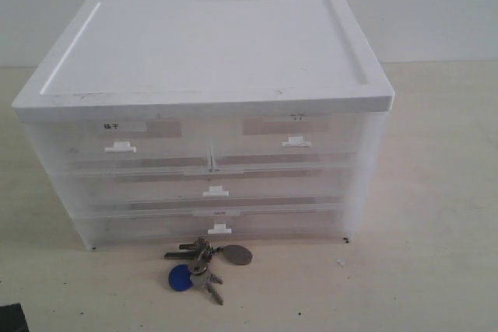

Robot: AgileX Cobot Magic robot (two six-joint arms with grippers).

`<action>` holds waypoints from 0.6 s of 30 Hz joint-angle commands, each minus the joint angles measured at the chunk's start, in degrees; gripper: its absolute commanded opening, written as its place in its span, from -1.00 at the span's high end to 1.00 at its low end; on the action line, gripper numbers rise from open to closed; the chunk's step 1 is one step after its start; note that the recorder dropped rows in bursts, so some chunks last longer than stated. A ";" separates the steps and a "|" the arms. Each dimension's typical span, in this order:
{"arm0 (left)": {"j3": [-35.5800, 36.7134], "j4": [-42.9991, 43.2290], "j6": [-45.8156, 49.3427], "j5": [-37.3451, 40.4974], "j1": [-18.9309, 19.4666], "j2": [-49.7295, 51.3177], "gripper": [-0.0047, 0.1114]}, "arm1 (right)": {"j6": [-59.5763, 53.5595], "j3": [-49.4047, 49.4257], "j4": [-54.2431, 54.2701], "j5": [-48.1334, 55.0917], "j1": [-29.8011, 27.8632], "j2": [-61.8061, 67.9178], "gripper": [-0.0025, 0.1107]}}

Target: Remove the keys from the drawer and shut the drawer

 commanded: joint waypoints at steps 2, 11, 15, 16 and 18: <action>0.20 -5.49 10.56 0.63 13.15 -1.70 0.84 | 0.00 0.00 0.07 -0.34 -0.13 -0.32 0.96; 0.20 -11.61 24.00 0.63 35.38 -3.67 0.84 | 0.00 0.00 0.07 -0.34 -0.13 -0.32 0.96; 0.20 -11.61 28.32 0.32 46.64 -3.70 0.84 | 0.00 0.00 0.07 -0.34 -0.13 -0.32 0.96; 0.20 -11.36 29.28 0.32 48.90 -3.70 0.84 | 0.00 0.00 0.07 -0.34 -0.13 -0.32 0.96; 0.20 -10.37 31.95 0.43 53.52 -3.70 0.84 | 0.00 0.00 0.07 -0.34 -0.13 -0.32 0.96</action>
